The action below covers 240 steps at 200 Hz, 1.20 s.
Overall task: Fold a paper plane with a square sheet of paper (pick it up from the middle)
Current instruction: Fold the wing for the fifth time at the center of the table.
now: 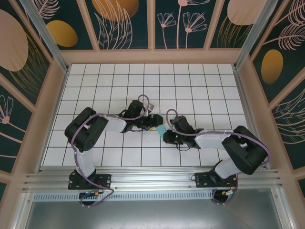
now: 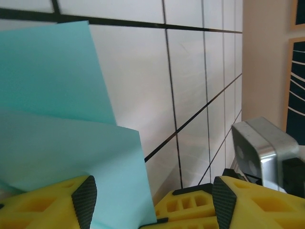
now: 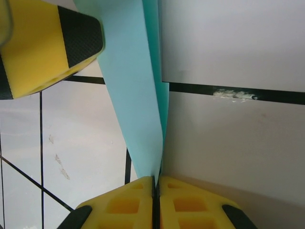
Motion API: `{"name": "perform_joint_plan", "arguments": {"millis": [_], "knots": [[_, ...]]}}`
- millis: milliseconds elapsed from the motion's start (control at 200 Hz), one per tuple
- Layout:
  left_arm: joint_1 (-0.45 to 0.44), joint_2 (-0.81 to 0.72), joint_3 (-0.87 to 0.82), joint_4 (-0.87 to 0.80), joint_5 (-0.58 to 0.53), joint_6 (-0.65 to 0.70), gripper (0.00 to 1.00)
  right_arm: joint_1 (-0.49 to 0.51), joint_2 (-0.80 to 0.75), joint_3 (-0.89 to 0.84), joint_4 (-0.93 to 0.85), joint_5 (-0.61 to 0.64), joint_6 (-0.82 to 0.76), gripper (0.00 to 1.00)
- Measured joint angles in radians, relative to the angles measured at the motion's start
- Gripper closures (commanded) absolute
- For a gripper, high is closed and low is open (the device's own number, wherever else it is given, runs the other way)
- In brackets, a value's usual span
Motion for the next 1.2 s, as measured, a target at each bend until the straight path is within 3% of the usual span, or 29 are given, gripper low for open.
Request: {"name": "perform_joint_plan", "arguments": {"millis": [350, 721, 1001, 1201], "knots": [[-0.001, 0.019, -0.002, 0.142, 0.064, -0.028, 0.31, -0.006, 0.004, 0.000, 0.003, -0.010, 0.025, 0.87], [-0.002, 0.031, -0.009, 0.115, 0.035, -0.027, 0.30, -0.012, 0.008, 0.000, 0.006, -0.019, 0.027, 0.86], [-0.004, 0.042, 0.015, 0.072, 0.021, -0.007, 0.31, -0.012, 0.002, 0.000, 0.007, -0.022, 0.041, 0.80], [-0.005, 0.042, 0.025, 0.045, 0.019, 0.013, 0.31, -0.010, -0.055, -0.010, -0.021, -0.013, 0.058, 0.69]]}}
